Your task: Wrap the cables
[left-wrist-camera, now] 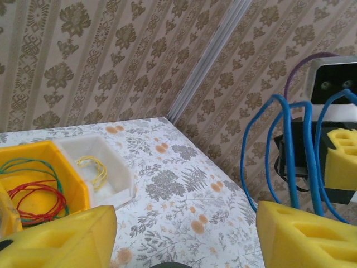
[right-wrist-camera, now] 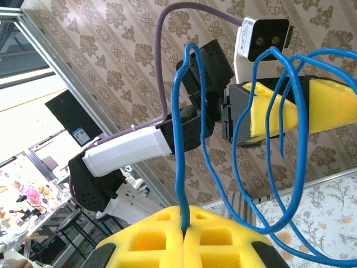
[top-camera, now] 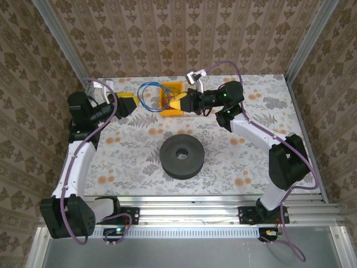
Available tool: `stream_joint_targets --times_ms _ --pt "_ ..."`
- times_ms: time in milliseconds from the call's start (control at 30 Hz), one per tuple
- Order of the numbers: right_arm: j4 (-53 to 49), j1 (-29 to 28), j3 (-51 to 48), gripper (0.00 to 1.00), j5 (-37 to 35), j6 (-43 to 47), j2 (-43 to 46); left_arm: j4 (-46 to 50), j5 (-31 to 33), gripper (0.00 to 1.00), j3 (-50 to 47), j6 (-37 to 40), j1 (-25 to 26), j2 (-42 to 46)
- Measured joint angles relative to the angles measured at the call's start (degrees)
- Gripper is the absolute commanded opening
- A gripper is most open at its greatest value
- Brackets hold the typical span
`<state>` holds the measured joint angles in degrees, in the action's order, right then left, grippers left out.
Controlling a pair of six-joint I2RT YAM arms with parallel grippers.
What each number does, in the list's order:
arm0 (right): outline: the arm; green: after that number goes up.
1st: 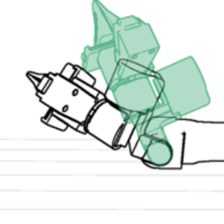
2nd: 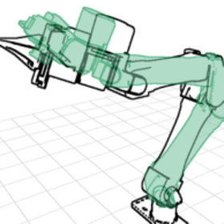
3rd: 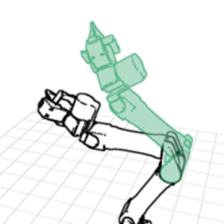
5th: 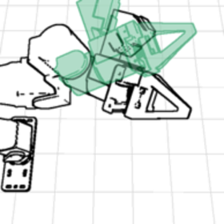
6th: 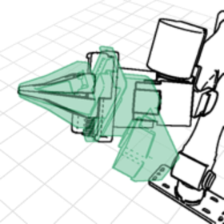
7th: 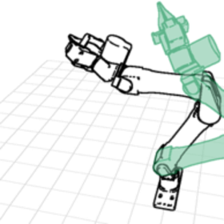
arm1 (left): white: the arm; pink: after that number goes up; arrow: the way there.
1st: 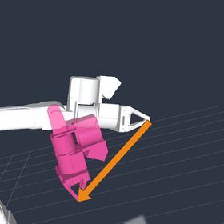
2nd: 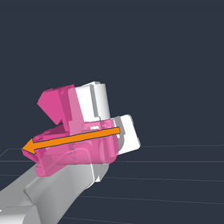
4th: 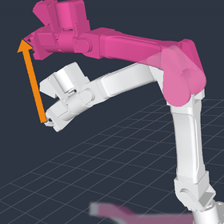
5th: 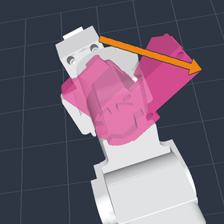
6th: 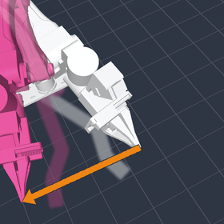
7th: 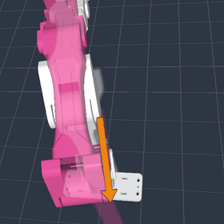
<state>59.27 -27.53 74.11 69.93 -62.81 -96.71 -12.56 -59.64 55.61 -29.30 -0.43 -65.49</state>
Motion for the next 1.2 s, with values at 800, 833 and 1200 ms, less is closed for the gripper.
stream_joint_targets --times_ms 800,833,1200 --pt "1.6 -0.1 0.2 0.0 -1.1 -1.8 -4.4 -4.9 -1.7 0.67 -1.0 -3.6 0.0 0.3" --pt "2.0 -0.1 0.3 0.0 -1.2 -2.2 -4.8 -5.1 -1.7 0.67 -1.0 -3.7 0.0 0.3" --pt "5.2 0.0 0.7 0.0 -2.2 -5.2 -5.7 -5.0 -1.4 0.8 -2.3 -3.7 0.0 0.3"
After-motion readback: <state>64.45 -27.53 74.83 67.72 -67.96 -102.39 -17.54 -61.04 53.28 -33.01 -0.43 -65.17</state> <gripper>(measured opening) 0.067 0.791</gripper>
